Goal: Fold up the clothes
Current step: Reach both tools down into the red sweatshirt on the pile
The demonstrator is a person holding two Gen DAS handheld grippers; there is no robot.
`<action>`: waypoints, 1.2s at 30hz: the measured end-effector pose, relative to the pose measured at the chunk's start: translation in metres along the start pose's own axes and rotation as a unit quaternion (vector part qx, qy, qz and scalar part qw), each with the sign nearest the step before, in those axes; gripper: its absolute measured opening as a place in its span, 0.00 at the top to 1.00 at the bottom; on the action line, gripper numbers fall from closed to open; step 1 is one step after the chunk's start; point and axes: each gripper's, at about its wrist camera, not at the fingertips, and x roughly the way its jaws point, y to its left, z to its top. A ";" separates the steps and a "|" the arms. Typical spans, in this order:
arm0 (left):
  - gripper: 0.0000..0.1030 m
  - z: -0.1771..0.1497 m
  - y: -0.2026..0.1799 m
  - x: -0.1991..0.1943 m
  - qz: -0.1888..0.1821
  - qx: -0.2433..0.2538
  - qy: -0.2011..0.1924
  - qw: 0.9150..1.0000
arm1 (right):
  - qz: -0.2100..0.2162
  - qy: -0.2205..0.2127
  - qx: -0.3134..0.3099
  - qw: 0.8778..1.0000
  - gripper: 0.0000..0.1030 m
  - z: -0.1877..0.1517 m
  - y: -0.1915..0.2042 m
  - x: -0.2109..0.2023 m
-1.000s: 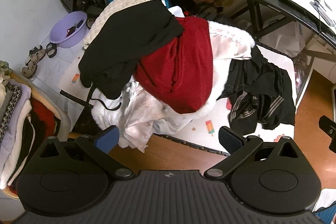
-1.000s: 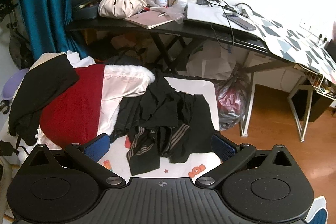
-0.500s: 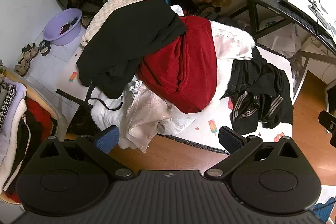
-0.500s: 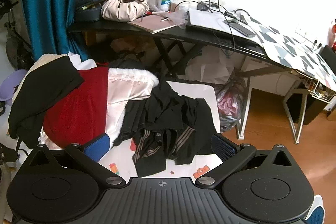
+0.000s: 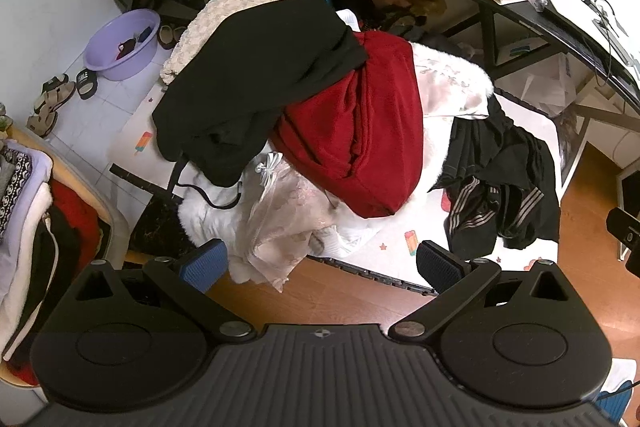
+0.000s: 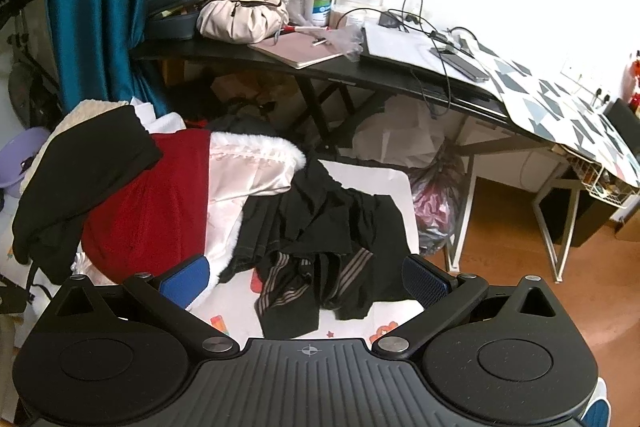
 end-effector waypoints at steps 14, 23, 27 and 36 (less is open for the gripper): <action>0.00 0.002 0.015 -0.004 0.003 -0.009 -0.006 1.000 | 0.018 -0.016 0.006 1.000 0.01 0.005 0.009 -0.008; 0.00 0.002 0.016 0.007 -0.005 -0.019 0.017 1.000 | 0.010 -0.056 -0.018 0.998 0.01 0.006 0.008 -0.010; 0.00 0.003 0.015 0.019 -0.001 -0.025 0.027 0.999 | 0.024 -0.051 -0.006 0.998 0.01 0.007 0.001 0.003; 0.00 0.043 0.044 0.052 0.013 -0.063 0.027 0.998 | 0.060 -0.024 -0.013 0.998 0.01 0.039 0.009 0.074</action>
